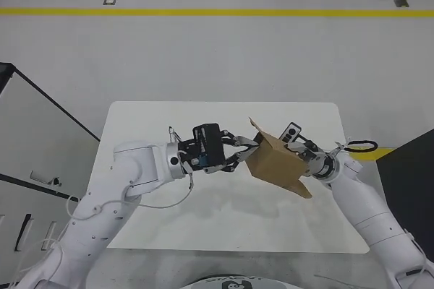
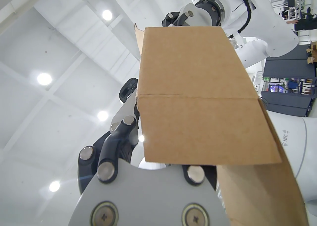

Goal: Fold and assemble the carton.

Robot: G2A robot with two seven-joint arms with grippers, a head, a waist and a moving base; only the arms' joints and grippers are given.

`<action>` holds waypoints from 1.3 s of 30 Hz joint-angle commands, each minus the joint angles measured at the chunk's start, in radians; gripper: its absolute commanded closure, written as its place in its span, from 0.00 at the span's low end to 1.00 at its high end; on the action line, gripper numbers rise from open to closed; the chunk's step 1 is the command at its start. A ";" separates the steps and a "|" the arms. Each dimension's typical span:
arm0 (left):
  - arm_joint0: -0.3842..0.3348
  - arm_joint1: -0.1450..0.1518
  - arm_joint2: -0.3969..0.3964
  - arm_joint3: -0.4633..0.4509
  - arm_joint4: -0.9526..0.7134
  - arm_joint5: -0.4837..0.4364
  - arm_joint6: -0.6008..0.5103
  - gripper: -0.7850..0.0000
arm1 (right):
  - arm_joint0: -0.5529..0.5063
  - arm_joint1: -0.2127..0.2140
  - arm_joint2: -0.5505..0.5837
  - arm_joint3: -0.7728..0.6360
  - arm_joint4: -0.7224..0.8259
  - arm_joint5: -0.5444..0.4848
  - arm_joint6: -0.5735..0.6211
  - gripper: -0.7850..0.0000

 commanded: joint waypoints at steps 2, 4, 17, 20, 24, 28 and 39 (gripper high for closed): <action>-0.002 0.000 0.005 -0.007 0.018 0.004 -0.006 1.00 | -0.002 -0.002 0.001 -0.003 0.002 0.006 0.000 1.00; -0.002 -0.001 0.006 -0.009 0.022 0.007 -0.006 1.00 | -0.003 -0.004 0.003 -0.004 0.004 0.009 0.000 1.00; 0.007 0.000 0.010 -0.023 0.027 0.003 -0.003 1.00 | -0.014 -0.010 0.015 -0.016 -0.003 0.018 0.000 1.00; 0.007 0.000 0.015 -0.029 0.033 0.002 0.001 1.00 | -0.020 -0.011 0.013 -0.021 -0.002 0.020 0.000 1.00; 0.006 -0.001 0.029 -0.034 0.046 -0.005 0.002 1.00 | -0.025 -0.012 0.008 -0.030 0.003 0.020 0.000 1.00; 0.003 -0.002 0.030 -0.032 0.050 -0.001 0.003 1.00 | -0.028 -0.012 0.008 -0.035 0.006 0.022 -0.002 1.00; 0.028 0.008 -0.039 -0.056 0.096 0.027 0.016 1.00 | -0.039 -0.007 0.022 -0.042 0.007 0.023 -0.003 1.00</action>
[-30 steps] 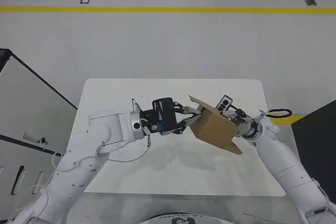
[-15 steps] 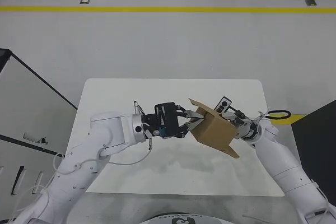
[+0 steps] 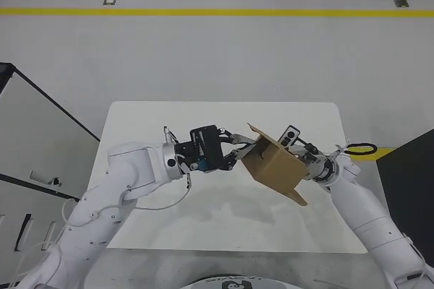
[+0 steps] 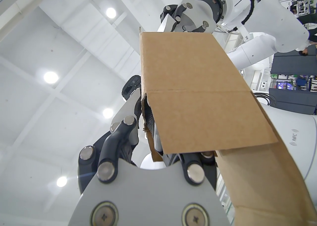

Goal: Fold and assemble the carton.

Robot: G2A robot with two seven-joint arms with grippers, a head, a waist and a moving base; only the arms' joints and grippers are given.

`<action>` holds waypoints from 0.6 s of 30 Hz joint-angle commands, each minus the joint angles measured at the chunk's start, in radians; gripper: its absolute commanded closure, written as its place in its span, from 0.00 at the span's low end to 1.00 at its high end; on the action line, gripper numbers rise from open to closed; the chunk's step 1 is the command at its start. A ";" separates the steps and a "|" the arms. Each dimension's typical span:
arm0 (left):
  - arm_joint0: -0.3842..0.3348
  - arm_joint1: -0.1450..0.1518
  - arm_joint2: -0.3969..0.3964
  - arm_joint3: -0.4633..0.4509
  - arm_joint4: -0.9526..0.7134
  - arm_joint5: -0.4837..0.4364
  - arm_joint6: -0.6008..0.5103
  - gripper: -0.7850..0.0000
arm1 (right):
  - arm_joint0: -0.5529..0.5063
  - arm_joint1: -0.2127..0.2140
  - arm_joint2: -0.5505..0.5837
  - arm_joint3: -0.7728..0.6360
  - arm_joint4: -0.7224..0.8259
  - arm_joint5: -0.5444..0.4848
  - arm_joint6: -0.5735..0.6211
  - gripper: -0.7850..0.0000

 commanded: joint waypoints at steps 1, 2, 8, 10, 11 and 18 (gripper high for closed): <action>0.003 0.001 -0.001 -0.011 0.025 0.002 0.006 1.00 | -0.002 0.001 0.001 -0.004 -0.001 -0.001 0.001 1.00; 0.002 0.001 0.001 -0.017 0.040 0.000 0.009 1.00 | -0.002 0.001 0.000 -0.006 0.000 0.000 0.000 1.00; -0.012 0.000 0.034 -0.035 0.121 -0.024 0.041 1.00 | -0.005 0.003 -0.005 -0.014 0.007 0.003 -0.003 1.00; -0.017 0.000 0.045 -0.038 0.145 -0.027 0.058 1.00 | -0.005 0.004 -0.006 -0.015 0.008 0.004 -0.004 1.00; -0.021 0.000 0.050 -0.040 0.163 -0.029 0.062 1.00 | -0.006 0.004 -0.007 -0.015 0.010 0.004 -0.004 1.00; -0.026 -0.002 0.080 -0.034 0.216 -0.025 0.086 1.00 | -0.009 0.005 -0.014 -0.018 0.022 0.005 -0.005 1.00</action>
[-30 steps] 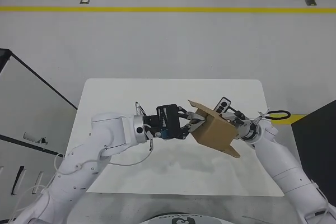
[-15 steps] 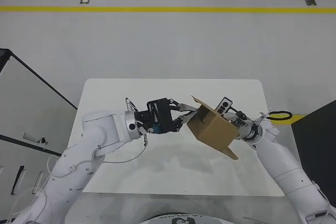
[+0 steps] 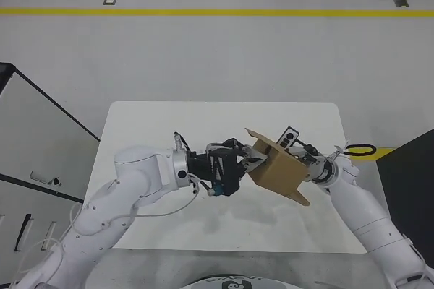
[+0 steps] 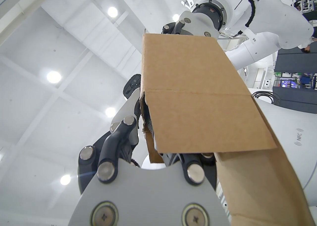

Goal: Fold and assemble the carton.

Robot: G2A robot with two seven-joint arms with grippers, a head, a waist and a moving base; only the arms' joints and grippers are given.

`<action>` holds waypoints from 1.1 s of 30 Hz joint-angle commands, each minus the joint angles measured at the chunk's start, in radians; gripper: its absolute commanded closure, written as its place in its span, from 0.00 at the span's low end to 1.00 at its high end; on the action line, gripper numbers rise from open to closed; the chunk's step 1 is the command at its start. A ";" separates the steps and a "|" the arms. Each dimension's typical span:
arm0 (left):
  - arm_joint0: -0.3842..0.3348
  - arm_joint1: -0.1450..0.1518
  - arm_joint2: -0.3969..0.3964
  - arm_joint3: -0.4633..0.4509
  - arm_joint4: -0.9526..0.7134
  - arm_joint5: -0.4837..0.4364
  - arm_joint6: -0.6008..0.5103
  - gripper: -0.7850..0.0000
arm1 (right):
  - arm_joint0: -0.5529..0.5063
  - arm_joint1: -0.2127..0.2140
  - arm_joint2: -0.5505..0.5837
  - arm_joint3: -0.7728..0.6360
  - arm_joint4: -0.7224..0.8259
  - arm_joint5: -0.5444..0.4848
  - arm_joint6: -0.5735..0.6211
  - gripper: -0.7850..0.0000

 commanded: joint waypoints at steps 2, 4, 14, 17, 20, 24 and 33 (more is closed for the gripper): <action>-0.002 -0.001 0.010 0.004 0.005 0.002 0.005 1.00 | 0.000 0.001 -0.003 -0.001 0.002 0.000 0.000 1.00; -0.002 -0.002 0.012 0.007 0.001 0.006 0.007 1.00 | 0.000 0.001 -0.004 -0.001 0.003 -0.001 0.001 1.00; 0.009 0.003 -0.027 0.002 -0.012 0.021 0.004 1.00 | 0.002 0.003 -0.001 0.004 -0.007 -0.006 0.006 1.00; 0.011 0.002 -0.019 -0.004 -0.011 0.016 0.004 1.00 | 0.003 0.004 -0.003 0.003 -0.009 -0.006 0.006 1.00; 0.010 0.001 -0.003 -0.004 -0.009 0.010 0.005 1.00 | 0.003 0.004 -0.004 0.001 -0.011 -0.006 0.006 1.00; 0.004 -0.001 0.011 0.000 -0.008 0.011 0.003 1.00 | 0.001 0.005 -0.006 -0.001 -0.012 -0.007 0.007 1.00; 0.005 0.002 -0.023 0.003 -0.016 0.031 -0.007 1.00 | -0.009 0.007 0.009 -0.004 -0.016 -0.009 0.009 1.00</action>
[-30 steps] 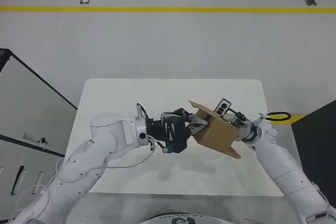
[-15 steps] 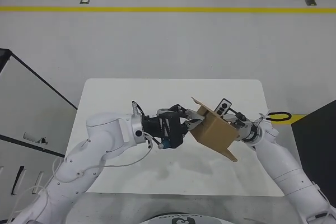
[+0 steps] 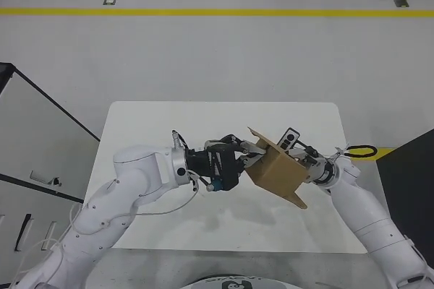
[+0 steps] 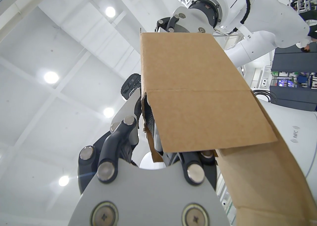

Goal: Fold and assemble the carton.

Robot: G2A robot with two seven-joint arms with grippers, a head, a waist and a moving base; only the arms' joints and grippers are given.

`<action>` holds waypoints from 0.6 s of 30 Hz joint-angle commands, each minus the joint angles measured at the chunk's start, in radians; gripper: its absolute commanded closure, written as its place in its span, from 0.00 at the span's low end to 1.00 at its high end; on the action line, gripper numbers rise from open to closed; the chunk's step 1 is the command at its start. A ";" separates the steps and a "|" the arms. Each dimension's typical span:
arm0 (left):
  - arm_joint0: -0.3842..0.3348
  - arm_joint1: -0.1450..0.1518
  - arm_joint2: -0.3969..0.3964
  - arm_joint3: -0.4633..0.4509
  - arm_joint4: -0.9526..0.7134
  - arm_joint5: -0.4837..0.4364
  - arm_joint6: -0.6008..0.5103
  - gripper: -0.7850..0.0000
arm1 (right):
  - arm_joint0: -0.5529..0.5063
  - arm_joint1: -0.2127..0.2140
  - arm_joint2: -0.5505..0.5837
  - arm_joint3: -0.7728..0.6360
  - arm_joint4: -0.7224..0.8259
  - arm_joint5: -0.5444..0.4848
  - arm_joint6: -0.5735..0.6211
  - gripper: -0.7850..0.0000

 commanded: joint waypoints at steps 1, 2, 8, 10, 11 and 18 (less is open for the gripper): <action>0.002 0.001 -0.006 -0.002 -0.001 -0.002 0.000 1.00 | -0.002 0.000 0.003 -0.002 -0.002 0.000 0.000 1.00; 0.003 0.001 -0.007 -0.003 -0.001 -0.003 0.000 1.00 | -0.003 0.000 0.004 -0.002 -0.004 0.000 0.000 1.00; 0.002 -0.001 0.022 -0.005 0.002 -0.013 0.001 1.00 | -0.008 0.000 0.005 -0.010 -0.004 0.000 0.000 1.00; -0.001 -0.003 0.029 -0.005 0.004 -0.011 0.000 1.00 | -0.008 0.000 0.005 -0.011 -0.004 0.000 0.000 1.00; -0.002 -0.003 0.031 -0.004 0.005 -0.011 0.001 1.00 | -0.008 0.000 0.005 -0.011 -0.004 0.000 0.000 1.00; -0.006 -0.001 0.006 0.002 0.001 0.003 -0.003 1.00 | -0.007 0.001 0.008 -0.008 -0.006 0.000 0.000 1.00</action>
